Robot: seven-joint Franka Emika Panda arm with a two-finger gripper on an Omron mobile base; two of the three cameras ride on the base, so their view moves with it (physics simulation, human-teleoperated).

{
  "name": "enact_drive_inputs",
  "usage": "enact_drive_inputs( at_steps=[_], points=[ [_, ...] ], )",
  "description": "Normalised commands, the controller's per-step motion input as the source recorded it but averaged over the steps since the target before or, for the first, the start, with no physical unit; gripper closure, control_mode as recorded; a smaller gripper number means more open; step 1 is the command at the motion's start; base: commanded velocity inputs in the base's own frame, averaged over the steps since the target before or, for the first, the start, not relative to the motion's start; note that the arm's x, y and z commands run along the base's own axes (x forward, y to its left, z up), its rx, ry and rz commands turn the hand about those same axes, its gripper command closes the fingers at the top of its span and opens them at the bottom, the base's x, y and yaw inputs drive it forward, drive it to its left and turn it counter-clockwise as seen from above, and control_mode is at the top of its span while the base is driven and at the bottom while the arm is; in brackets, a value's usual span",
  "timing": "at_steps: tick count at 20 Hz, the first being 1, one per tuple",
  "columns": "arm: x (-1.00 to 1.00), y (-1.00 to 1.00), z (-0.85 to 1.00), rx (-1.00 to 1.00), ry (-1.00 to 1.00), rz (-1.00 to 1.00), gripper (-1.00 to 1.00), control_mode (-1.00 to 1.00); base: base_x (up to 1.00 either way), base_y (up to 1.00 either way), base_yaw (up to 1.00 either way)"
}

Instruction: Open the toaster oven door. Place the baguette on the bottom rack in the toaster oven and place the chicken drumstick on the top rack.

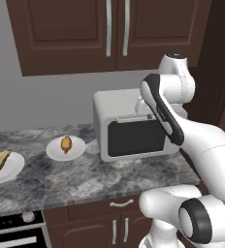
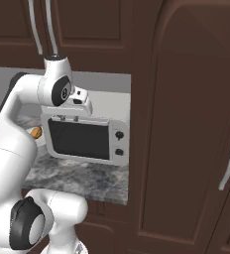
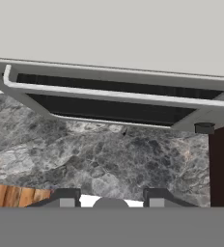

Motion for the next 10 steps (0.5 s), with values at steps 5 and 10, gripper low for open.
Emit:
enact_drive_inputs(
  at_steps=[5,10],
  points=[
    [0.0,0.0,0.0,0.0,0.0,0.0,-1.0,1.0,0.0,0.0,0.0],
    [0.0,0.0,0.0,0.0,0.0,0.0,-1.0,1.0,0.0,0.0,0.0]
  ],
)
